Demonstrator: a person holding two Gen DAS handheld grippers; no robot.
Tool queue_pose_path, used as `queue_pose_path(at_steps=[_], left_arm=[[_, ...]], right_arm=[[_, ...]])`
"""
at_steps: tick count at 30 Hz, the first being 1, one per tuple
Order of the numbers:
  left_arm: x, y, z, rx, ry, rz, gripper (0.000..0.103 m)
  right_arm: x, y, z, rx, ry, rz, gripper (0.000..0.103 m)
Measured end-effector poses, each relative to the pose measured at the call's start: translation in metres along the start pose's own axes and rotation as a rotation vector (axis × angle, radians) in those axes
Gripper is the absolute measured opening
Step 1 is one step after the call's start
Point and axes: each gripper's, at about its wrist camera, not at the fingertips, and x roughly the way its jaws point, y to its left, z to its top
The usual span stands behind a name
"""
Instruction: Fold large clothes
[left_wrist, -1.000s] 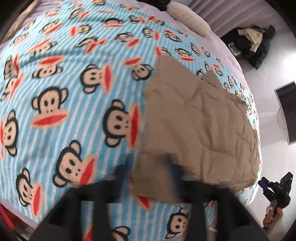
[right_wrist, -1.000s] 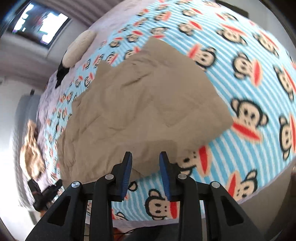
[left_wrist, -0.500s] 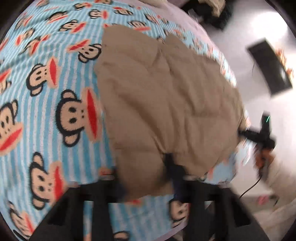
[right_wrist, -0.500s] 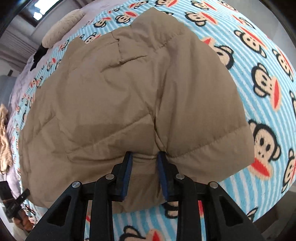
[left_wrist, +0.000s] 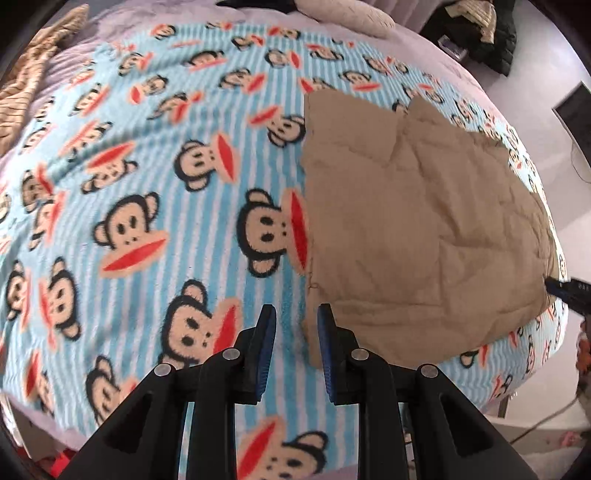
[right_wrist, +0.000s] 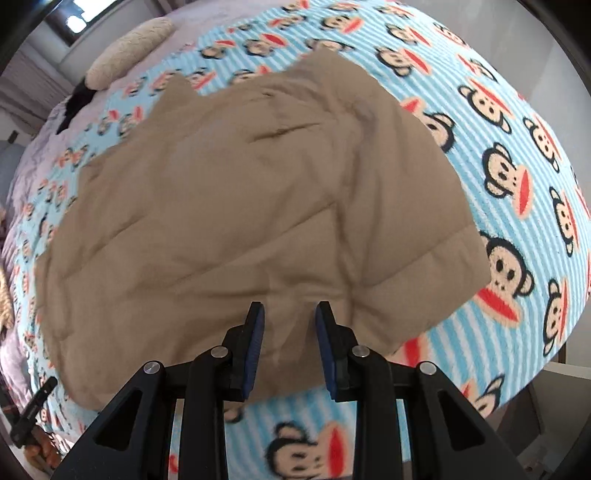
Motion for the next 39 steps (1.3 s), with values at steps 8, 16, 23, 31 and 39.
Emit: queue_pose_path(at_steps=[8, 16, 23, 31, 39], left_arm=[[-0.022, -0.033, -0.002, -0.029, 0.019, 0.031, 0.031], [-0.044, -0.053, -0.009, -0.013, 0.012, 0.049, 0.083], [-0.058, -0.059, -0.011, -0.030, -0.009, 0.088, 0.103], [-0.055, -0.083, 0.004, -0.038, 0.010, 0.134, 0.103], [-0.057, -0.118, 0.012, -0.058, 0.006, 0.174, 0.103]], right_arm=[[-0.007, 0.044, -0.033, -0.034, 0.104, 0.131, 0.042], [-0.016, 0.091, -0.050, -0.111, 0.167, 0.166, 0.056], [-0.025, 0.111, -0.048, -0.156, 0.181, 0.191, 0.069], [-0.034, 0.123, -0.035, -0.241, 0.166, 0.215, 0.087], [-0.038, 0.108, -0.019, -0.279, 0.173, 0.237, 0.103]])
